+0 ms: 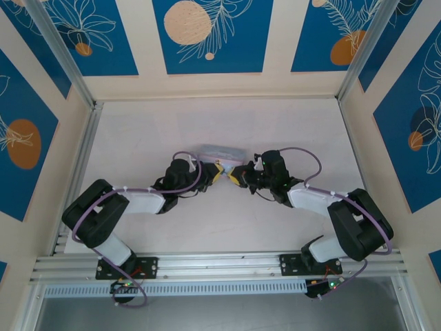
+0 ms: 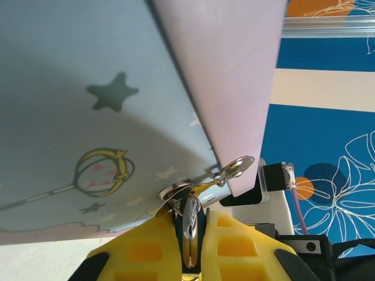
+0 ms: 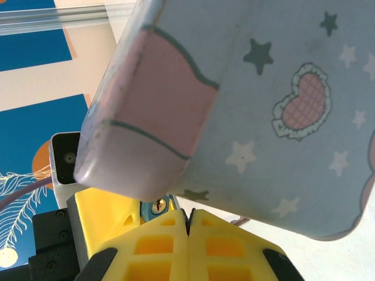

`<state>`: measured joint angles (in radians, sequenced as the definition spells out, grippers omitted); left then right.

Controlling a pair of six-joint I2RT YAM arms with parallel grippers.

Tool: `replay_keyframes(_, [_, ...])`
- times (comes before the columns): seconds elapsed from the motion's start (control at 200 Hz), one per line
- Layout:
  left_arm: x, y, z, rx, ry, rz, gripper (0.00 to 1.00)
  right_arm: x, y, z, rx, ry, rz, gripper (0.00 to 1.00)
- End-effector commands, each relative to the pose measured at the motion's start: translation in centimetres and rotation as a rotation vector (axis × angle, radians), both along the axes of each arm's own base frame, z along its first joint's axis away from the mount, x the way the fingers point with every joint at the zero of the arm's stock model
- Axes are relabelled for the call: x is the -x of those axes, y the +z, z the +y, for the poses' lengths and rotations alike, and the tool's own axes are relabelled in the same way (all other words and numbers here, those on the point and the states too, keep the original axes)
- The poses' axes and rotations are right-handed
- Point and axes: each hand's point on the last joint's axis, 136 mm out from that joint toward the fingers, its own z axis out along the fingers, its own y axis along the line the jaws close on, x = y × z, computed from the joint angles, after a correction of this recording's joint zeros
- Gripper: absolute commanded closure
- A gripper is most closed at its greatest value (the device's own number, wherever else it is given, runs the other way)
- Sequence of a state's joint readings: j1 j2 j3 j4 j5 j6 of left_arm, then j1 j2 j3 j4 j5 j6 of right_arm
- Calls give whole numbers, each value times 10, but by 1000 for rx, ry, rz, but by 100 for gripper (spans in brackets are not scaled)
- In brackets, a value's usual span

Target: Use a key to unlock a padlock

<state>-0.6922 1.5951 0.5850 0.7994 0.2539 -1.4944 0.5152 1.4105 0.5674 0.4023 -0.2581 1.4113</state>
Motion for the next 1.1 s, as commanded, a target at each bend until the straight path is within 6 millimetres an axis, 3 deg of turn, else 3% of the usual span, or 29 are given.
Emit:
replay_keyframes(0.0, [2,18,-2,34,-8,-49,100,-5,13,3,0,6,-50,100])
replay_keyframes(0.45, [2,17,-1,33,-4,-50,100,1,2,-11,51,-25,-24,100])
replay_keyframes(1.095, [1,20,-2,40,-6,-53,100,-8,13,6,31,1,-45,100])
